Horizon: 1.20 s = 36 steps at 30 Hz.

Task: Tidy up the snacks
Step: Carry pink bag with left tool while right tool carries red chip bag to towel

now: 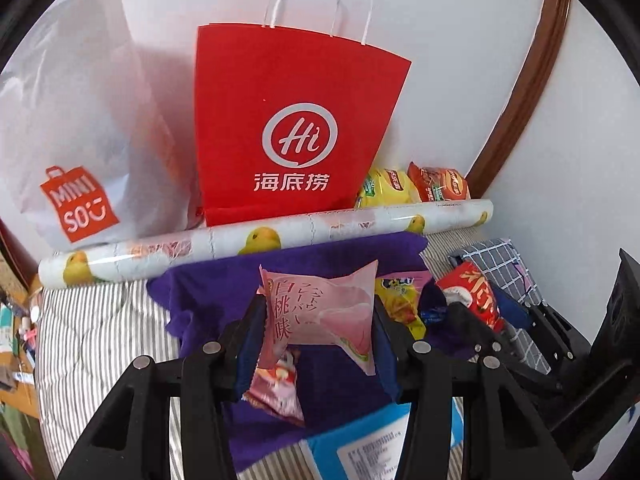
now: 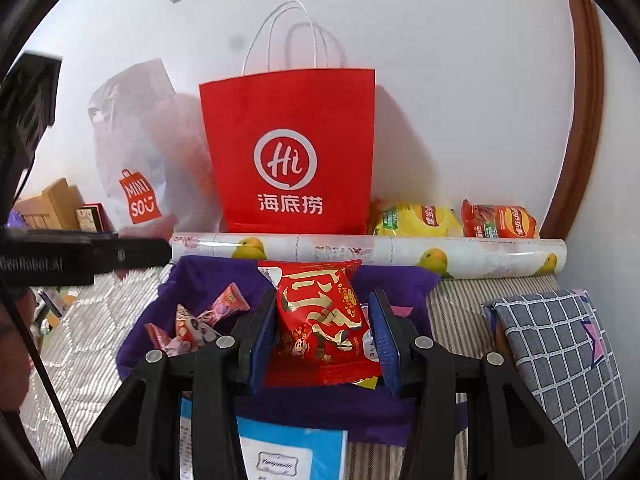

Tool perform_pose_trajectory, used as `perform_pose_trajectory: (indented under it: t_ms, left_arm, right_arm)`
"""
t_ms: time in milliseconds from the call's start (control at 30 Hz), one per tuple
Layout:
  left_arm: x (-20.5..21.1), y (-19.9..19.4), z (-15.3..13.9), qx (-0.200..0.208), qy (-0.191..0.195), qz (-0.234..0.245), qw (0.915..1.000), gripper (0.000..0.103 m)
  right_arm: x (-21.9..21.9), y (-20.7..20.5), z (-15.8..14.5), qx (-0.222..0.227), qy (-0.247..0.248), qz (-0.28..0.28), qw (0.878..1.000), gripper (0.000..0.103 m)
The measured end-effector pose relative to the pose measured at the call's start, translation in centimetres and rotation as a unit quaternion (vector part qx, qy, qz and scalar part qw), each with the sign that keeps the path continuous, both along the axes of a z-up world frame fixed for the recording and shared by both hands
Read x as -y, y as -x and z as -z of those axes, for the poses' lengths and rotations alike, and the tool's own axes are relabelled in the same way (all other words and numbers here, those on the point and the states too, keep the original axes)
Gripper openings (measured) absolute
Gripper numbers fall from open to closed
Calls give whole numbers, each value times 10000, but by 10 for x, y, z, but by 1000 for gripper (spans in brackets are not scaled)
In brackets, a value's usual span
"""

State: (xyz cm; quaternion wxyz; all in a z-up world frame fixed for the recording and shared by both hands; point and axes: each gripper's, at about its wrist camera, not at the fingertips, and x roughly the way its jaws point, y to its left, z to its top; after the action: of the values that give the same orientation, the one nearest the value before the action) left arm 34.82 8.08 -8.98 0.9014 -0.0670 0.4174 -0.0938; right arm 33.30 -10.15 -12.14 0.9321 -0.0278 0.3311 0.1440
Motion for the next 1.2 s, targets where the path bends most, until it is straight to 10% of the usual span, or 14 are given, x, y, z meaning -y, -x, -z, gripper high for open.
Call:
perform_pose_trajectory:
  t_ms: [467, 1200]
  left_arm:
    - [-22, -33, 59, -612, 237, -231, 9976, 47]
    - [-18, -33, 65, -687, 232, -200, 9972, 47]
  right_arm:
    - [-9, -17, 51, -287, -159, -402, 9987, 45]
    - [-11, -28, 83, -995, -93, -465, 9939, 45]
